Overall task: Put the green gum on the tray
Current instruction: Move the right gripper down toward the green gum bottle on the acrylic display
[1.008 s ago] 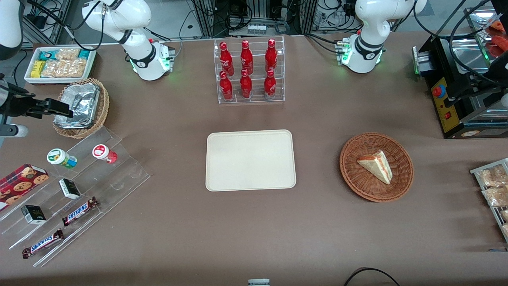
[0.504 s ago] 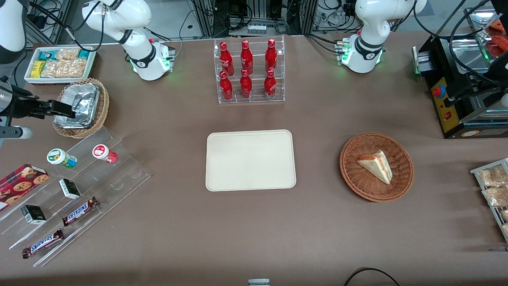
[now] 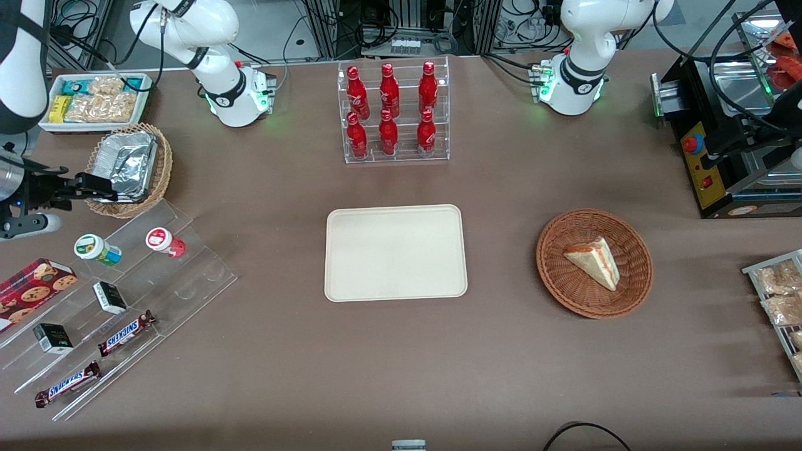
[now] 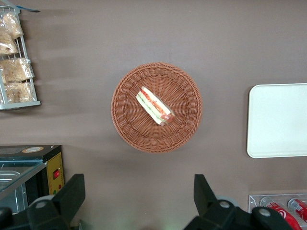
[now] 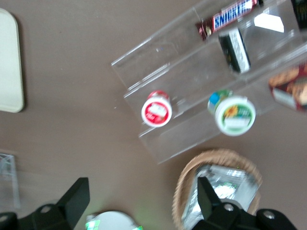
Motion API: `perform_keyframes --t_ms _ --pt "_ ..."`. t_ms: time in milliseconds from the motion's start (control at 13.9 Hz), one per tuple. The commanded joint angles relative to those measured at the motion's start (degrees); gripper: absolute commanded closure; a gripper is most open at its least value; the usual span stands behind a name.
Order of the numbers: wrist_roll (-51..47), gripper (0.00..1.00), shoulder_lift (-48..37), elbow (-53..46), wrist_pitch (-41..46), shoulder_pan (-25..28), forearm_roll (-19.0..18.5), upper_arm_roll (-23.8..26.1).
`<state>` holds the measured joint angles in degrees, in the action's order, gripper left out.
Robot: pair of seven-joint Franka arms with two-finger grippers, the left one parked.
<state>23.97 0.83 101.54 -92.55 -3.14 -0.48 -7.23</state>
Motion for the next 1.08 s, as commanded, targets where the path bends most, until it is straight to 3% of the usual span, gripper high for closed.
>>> perform_keyframes --t_ms 0,576,1008 --pt "14.5 0.00 -0.4 4.2 -6.9 -3.5 -0.5 0.1" --pt "34.5 0.00 4.4 7.1 -19.9 -7.5 -0.4 0.1" --pt "38.8 0.00 5.2 11.4 -26.1 -9.3 -0.1 0.2"
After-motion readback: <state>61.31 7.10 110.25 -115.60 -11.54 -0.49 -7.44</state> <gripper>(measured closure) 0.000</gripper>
